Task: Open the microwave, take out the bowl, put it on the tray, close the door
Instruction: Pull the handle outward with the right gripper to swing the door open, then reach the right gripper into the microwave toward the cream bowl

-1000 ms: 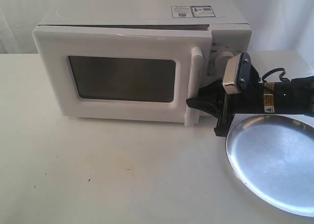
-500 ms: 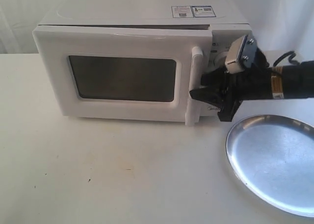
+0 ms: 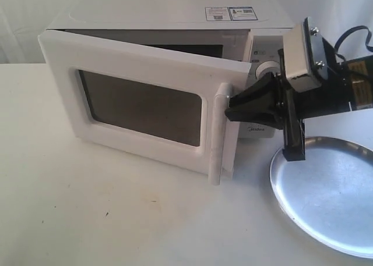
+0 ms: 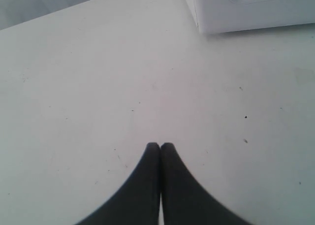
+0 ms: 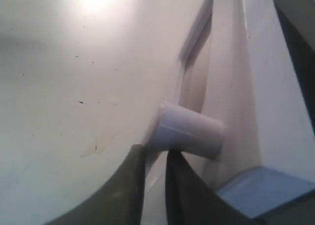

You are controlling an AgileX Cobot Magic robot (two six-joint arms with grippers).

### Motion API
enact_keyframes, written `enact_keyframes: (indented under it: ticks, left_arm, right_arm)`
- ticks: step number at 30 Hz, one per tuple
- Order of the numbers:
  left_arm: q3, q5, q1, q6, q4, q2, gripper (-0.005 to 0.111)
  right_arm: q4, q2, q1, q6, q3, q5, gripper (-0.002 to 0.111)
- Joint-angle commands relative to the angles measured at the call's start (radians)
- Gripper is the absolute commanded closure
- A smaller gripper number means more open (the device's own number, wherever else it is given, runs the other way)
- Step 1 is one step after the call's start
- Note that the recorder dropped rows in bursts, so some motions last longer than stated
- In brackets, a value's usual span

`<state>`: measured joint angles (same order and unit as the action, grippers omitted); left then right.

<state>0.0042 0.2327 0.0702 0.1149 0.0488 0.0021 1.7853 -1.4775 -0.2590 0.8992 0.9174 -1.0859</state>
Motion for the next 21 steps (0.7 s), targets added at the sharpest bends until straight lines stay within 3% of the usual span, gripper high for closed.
enact_keyframes:
  ticks: [1, 6, 10, 15, 17, 21]
  left_arm:
    - [-0.004, 0.0, -0.001, -0.006, -0.004, -0.002, 0.107]
    - [-0.004, 0.0, -0.001, -0.006, -0.004, -0.002, 0.107]
    - [-0.004, 0.0, -0.001, -0.006, -0.004, -0.002, 0.107]
    - [-0.004, 0.0, -0.001, -0.006, -0.004, -0.002, 0.107]
    - [-0.004, 0.0, -0.001, -0.006, -0.004, -0.002, 0.107]
    - [-0.004, 0.0, -0.001, -0.006, -0.004, -0.002, 0.107]
  right_arm:
    - [-0.041, 0.142, -0.009, 0.13, 0.026, -0.135, 0.108]
    - [-0.041, 0.286, -0.009, 0.184, -0.023, -0.135, 0.108]
    - [-0.041, 0.363, -0.009, 0.113, -0.061, -0.126, 0.108]
    - [-0.172, 0.324, -0.009, 0.093, -0.12, 0.404, 0.108]
    - [-0.199, 0.27, -0.009, 0.078, -0.122, 0.491, 0.108]
    - [-0.194, 0.15, -0.009, -0.051, -0.122, 0.355, 0.108]
